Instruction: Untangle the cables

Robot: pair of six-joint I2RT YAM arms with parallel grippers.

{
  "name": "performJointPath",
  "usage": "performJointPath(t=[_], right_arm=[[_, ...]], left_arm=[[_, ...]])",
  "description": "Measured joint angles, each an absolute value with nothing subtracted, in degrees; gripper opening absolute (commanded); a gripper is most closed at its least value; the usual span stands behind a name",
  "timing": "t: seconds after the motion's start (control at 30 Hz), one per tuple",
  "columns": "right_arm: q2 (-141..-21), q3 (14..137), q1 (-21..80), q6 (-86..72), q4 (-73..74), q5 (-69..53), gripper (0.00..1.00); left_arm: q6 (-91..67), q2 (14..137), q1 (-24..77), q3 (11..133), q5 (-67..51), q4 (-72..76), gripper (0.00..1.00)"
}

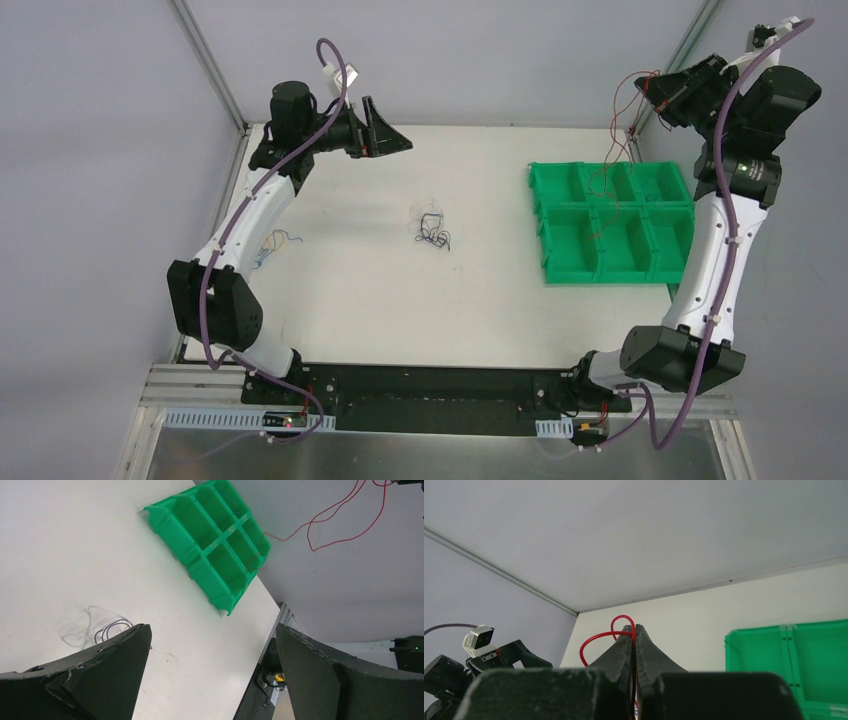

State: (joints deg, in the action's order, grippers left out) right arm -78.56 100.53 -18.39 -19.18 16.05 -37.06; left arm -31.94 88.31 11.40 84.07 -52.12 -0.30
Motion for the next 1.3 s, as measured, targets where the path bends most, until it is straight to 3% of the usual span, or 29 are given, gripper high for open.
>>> performJointPath(t=[0.53,0.87,1.3], right_arm=[[-81.8,102.8,-21.9,-14.8,23.3,-39.4,0.00],[-79.9,92.8,-21.9,-10.1,25.0,-39.5,0.00],[-79.8,93.6,-22.5,-9.3,25.2,-39.3,0.00]], left_arm=[[-31.0,89.9,11.4,83.9,-52.1,-0.3,0.99],[-30.8,89.9,11.1,83.0,-52.1,-0.3,0.99],[-30.6,89.9,11.1,82.3,-52.1,-0.3,0.99]])
